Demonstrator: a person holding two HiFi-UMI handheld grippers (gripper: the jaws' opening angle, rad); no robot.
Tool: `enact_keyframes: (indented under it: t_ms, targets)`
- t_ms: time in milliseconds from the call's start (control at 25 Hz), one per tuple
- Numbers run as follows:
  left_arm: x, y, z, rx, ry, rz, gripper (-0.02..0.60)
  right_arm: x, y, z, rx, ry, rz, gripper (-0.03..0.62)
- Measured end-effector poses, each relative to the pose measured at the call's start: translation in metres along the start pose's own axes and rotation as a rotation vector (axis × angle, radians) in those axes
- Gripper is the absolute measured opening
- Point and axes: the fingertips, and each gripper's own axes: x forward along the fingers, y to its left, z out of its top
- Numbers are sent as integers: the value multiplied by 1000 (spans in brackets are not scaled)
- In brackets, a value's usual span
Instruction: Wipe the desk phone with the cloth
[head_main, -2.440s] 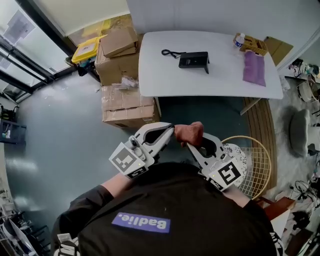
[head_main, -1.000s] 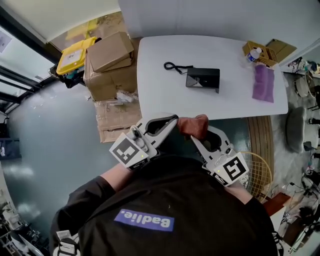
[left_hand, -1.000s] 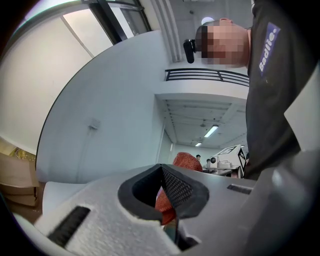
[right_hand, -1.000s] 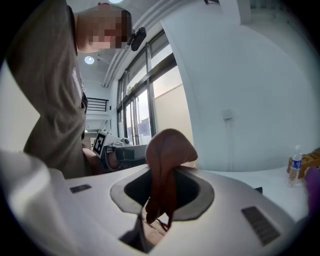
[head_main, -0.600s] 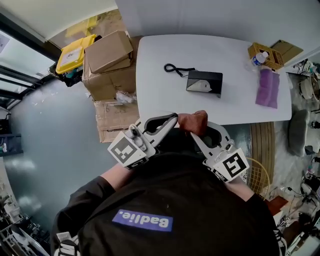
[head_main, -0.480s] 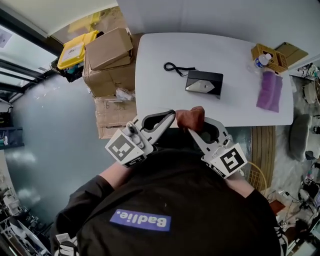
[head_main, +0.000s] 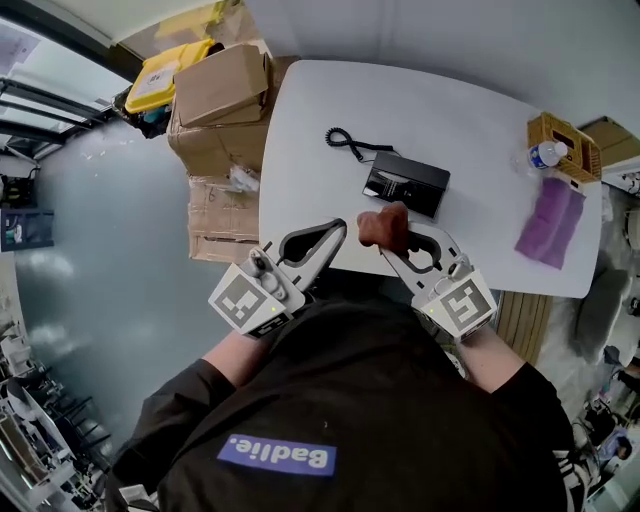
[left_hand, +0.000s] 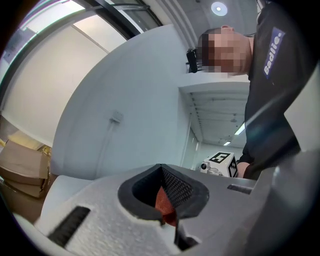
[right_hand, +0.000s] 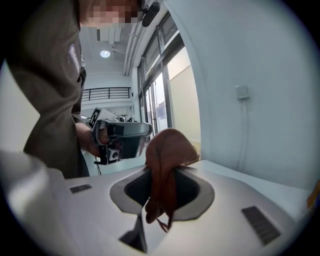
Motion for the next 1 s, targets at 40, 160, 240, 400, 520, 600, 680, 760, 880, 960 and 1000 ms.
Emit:
enact_keyframes:
  t_ms: [40, 160, 240, 400, 520, 600, 680, 760, 880, 960, 1000]
  targets:
    - [3, 3, -3, 7, 3, 7, 9, 3, -9, -5, -19, 23, 2, 89]
    - [11, 12, -13, 8, 13, 29, 9, 13, -37, -20, -73, 97, -2, 89]
    - [15, 19, -21, 0, 28, 42, 9, 22, -58, -27, -118, 133, -8, 89]
    - [21, 32, -29, -20, 47, 59, 9, 44, -91, -44, -200, 226, -16, 89]
    - [23, 42, -31, -19, 53, 70, 9, 63, -111, -61, -250, 301, -14, 89]
    - [22, 49, -34, -32, 56, 80, 9, 76, -122, -76, -310, 373, -11, 89]
    - [21, 57, -37, -42, 61, 89, 9, 92, -134, -90, -368, 448, -6, 89]
    - [18, 60, -40, -46, 65, 93, 9, 106, -146, -105, -417, 511, 0, 89]
    - [12, 63, -47, -57, 77, 98, 9, 124, -162, -127, -485, 606, 8, 89]
    - [7, 64, -52, -72, 87, 103, 9, 132, -170, -143, -522, 674, 21, 89]
    - [4, 65, -54, -78, 92, 106, 9, 136, -171, -150, -535, 703, 32, 89]
